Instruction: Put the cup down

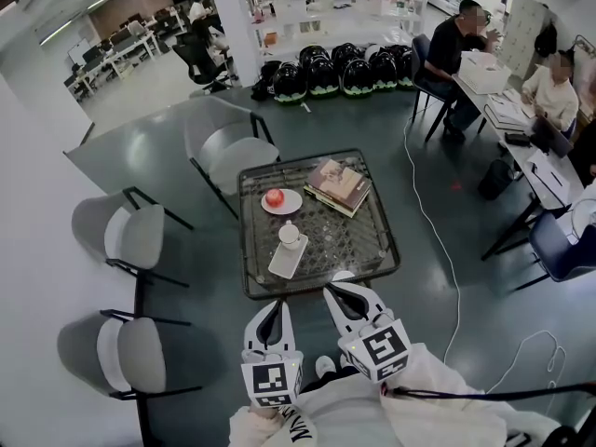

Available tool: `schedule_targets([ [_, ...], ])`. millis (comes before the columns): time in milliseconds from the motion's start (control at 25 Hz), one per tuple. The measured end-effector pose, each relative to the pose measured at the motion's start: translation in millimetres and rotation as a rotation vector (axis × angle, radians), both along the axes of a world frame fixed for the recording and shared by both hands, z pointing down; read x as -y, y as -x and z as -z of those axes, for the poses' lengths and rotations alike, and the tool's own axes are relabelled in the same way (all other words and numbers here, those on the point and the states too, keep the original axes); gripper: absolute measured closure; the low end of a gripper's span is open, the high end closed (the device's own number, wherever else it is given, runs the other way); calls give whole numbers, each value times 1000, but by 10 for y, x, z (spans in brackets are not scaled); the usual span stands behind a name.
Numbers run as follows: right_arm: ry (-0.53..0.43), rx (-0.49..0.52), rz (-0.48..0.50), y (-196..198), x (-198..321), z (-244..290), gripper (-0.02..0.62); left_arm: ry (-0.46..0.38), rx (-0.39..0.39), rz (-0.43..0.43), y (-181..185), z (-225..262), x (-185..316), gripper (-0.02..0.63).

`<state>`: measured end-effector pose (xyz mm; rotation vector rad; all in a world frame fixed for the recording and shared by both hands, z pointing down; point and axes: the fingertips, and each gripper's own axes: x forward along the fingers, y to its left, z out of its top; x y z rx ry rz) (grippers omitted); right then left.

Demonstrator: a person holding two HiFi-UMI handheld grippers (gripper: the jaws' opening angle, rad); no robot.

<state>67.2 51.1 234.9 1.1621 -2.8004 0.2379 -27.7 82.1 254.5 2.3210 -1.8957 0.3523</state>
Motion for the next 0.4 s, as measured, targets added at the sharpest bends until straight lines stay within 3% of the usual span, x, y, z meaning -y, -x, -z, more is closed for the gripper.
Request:
schedule_targets([
  [400, -23, -8, 9, 84, 41, 100, 591, 8, -9, 5, 86, -21, 50, 595],
])
